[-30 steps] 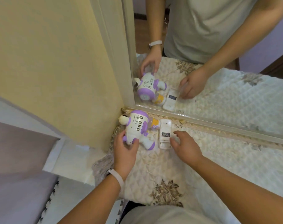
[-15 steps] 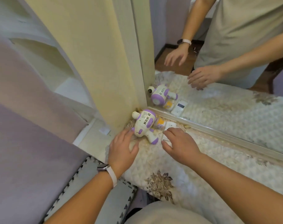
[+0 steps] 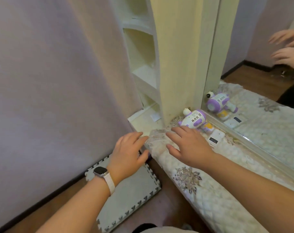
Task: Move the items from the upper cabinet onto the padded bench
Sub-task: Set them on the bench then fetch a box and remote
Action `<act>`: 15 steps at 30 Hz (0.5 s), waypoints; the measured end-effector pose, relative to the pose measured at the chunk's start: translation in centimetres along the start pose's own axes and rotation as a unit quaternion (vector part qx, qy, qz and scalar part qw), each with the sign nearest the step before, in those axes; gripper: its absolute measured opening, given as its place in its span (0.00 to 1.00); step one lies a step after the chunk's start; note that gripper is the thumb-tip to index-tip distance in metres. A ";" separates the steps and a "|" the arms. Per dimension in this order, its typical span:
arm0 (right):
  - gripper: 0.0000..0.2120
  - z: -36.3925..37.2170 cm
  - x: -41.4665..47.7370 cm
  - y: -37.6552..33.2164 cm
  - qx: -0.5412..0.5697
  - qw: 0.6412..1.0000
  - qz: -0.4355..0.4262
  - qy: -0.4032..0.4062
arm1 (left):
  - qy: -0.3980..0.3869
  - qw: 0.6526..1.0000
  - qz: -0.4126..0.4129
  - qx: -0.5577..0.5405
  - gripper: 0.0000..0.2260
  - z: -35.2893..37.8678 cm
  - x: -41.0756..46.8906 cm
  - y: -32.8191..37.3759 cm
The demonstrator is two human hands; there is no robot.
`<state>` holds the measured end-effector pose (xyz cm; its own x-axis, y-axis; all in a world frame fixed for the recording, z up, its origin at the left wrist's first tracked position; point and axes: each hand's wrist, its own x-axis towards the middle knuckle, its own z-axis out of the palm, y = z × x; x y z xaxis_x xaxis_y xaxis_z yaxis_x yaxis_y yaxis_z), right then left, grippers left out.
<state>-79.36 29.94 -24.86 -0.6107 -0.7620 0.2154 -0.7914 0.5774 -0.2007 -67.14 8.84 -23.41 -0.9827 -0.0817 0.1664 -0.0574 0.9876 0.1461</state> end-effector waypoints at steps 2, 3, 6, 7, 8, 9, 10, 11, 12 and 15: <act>0.20 -0.5 0.5 -2.1 0.004 0.999 -0.036 0.001 | 0.023 0.999 -0.030 -0.005 0.22 -1.6 -2.1 -0.7; 0.20 -0.7 0.8 -3.2 0.004 0.998 -0.056 0.001 | 0.034 0.999 -0.043 -0.005 0.21 -2.3 -3.3 -1.1; 0.20 -1.3 1.9 -7.3 -0.002 0.993 -0.114 0.003 | 0.057 0.996 -0.068 0.018 0.20 -4.1 -7.1 -2.8; 0.20 -1.4 2.2 -8.9 0.000 0.991 -0.134 0.004 | 0.064 0.994 -0.079 0.029 0.20 -4.6 -8.5 -3.5; 0.21 -1.3 2.4 -10.7 0.003 0.988 -0.155 0.003 | 0.071 0.993 -0.091 0.040 0.20 -5.1 -10.2 -4.1; 0.21 -1.3 2.7 -12.6 0.005 0.985 -0.175 0.001 | 0.079 0.990 -0.106 0.049 0.19 -5.8 -12.0 -4.8; 0.22 -1.2 2.8 -14.7 0.004 0.981 -0.195 0.001 | 0.087 0.987 -0.120 0.059 0.19 -6.4 -13.9 -5.5; 0.22 -1.0 2.9 -16.9 0.003 0.977 -0.214 0.003 | 0.094 0.984 -0.133 0.069 0.19 -7.1 -16.0 -6.1; 0.22 -0.8 2.8 -19.1 0.003 0.972 -0.233 0.005 | 0.102 0.981 -0.144 0.079 0.19 -7.8 -18.2 -6.7; 0.21 -0.2 1.9 -26.3 0.012 0.958 -0.286 0.010 | 0.118 0.970 -0.188 0.101 0.19 -10.2 -25.6 -8.3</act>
<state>-59.76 13.36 -18.94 -0.0785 -0.9455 0.3159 -0.9959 0.0603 -0.0670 -39.71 1.37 -18.92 -0.8198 -0.4454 0.3599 -0.4599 0.8866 0.0497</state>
